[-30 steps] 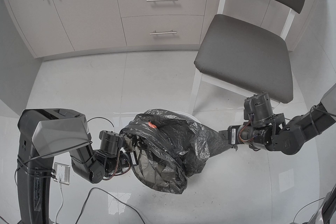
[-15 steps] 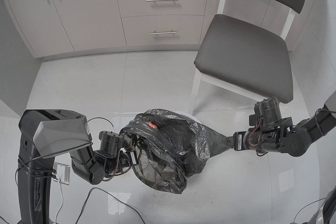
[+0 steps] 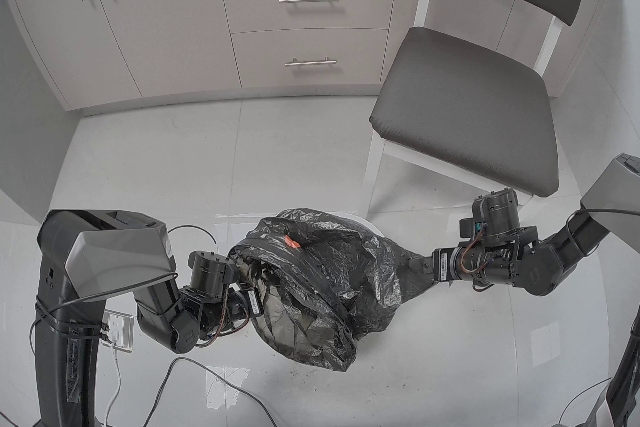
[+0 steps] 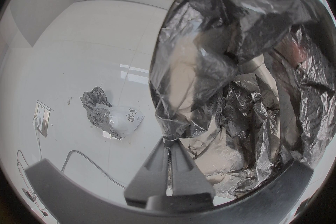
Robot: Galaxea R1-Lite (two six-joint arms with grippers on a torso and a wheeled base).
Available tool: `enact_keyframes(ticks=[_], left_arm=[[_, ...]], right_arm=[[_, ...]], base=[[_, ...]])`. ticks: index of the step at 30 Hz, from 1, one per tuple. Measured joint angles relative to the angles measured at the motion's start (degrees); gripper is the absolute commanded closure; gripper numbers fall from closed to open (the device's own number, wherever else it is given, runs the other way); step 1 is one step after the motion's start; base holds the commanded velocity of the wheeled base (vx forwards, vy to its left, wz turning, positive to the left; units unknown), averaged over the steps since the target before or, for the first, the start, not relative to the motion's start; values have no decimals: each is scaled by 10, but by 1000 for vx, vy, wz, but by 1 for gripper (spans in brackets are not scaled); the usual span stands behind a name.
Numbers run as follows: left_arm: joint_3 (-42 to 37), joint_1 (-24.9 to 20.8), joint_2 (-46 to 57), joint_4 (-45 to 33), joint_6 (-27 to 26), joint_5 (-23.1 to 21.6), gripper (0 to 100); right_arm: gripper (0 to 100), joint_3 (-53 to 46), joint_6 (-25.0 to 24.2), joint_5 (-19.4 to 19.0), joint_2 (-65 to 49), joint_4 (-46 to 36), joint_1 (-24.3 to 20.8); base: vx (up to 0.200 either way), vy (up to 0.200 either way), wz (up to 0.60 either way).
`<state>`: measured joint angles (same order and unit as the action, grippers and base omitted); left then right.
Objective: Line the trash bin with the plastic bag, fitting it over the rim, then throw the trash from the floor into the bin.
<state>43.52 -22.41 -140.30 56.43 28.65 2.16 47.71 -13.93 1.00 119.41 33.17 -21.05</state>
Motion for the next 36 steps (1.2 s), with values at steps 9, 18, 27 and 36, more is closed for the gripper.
enact_keyframes(ticks=[9, 18, 27, 36], left_arm=[[1, 0, -1, 0, 0, 0, 100], [1, 0, -1, 0, 0, 0, 100], [0, 0, -2, 0, 0, 0, 100], [0, 0, -2, 3, 0, 0, 100]], right_arm=[[0, -1, -5, -18, 28, 15, 5], [100, -5, -22, -19, 31, 10, -8], [100, -4, -45, -19, 34, 9, -27], [100, 13, -61, -16, 33, 3, -43]], base=[[0, 0, 0], [0, 0, 0], [0, 0, 0], [0, 0, 0]])
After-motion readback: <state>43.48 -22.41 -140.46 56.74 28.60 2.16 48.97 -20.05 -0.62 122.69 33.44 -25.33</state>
